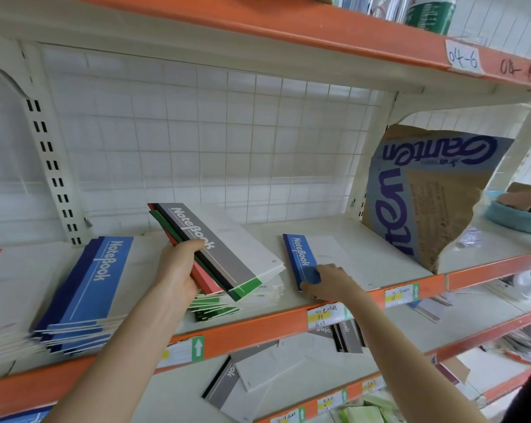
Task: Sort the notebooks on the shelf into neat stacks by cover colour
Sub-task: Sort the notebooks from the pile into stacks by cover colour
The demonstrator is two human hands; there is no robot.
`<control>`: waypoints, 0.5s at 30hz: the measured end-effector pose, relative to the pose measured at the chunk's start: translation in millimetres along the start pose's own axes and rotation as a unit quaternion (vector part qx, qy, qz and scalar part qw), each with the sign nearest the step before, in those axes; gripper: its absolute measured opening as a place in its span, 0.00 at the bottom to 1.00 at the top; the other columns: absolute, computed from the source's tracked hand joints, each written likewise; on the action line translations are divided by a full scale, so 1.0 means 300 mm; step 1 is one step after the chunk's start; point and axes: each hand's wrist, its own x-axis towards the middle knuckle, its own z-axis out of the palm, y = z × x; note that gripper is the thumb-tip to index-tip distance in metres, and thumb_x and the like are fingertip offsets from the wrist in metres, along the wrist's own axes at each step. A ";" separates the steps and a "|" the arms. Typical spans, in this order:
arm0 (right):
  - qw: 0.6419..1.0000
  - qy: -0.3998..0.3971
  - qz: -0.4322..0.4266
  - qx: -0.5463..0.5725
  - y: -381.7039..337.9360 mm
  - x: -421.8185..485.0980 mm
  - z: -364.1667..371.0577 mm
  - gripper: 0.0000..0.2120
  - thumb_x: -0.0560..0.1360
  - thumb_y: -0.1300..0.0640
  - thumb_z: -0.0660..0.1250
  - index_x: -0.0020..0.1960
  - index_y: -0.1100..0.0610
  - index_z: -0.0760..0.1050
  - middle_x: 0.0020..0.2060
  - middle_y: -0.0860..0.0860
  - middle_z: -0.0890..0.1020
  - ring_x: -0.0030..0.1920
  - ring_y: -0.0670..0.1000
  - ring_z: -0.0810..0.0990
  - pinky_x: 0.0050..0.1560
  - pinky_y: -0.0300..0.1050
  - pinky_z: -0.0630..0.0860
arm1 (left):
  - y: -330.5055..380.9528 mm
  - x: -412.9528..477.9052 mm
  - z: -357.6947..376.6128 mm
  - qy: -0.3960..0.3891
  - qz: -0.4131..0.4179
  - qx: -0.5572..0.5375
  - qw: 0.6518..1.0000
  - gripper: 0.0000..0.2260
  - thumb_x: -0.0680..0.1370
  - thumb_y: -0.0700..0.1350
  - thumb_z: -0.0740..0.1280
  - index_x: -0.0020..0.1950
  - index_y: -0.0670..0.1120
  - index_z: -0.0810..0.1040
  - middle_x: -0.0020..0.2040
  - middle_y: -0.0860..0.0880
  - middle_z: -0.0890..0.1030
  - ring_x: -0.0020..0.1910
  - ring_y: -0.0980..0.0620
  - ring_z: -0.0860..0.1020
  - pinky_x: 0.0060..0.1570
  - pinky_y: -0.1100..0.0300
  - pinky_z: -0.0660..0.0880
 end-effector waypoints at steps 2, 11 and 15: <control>1.000 -0.005 -0.015 -0.006 0.001 -0.011 -0.005 0.27 0.72 0.40 0.64 0.63 0.56 0.68 0.58 0.55 0.73 0.57 0.56 0.72 0.53 0.46 0.71 | -0.004 0.004 -0.005 0.002 -0.002 -0.004 1.000 0.11 0.78 0.35 0.61 0.60 0.44 0.71 0.41 0.45 0.77 0.38 0.48 0.76 0.33 0.56 0.70; 0.997 -0.021 -0.057 -0.055 -0.001 -0.042 -0.033 0.19 0.76 0.50 0.63 0.62 0.60 0.68 0.58 0.55 0.75 0.56 0.53 0.75 0.46 0.39 0.67 | -0.026 0.008 -0.005 -0.009 -0.021 0.000 1.000 0.08 0.78 0.36 0.62 0.57 0.44 0.71 0.43 0.44 0.77 0.39 0.47 0.76 0.35 0.54 0.72; 0.997 -0.019 -0.056 -0.055 -0.001 -0.039 -0.036 0.18 0.76 0.49 0.63 0.61 0.59 0.68 0.56 0.55 0.77 0.55 0.52 0.76 0.46 0.39 0.69 | -0.030 0.006 -0.004 -0.012 -0.021 0.005 1.000 0.08 0.78 0.36 0.62 0.56 0.44 0.71 0.43 0.45 0.77 0.39 0.48 0.76 0.40 0.52 0.72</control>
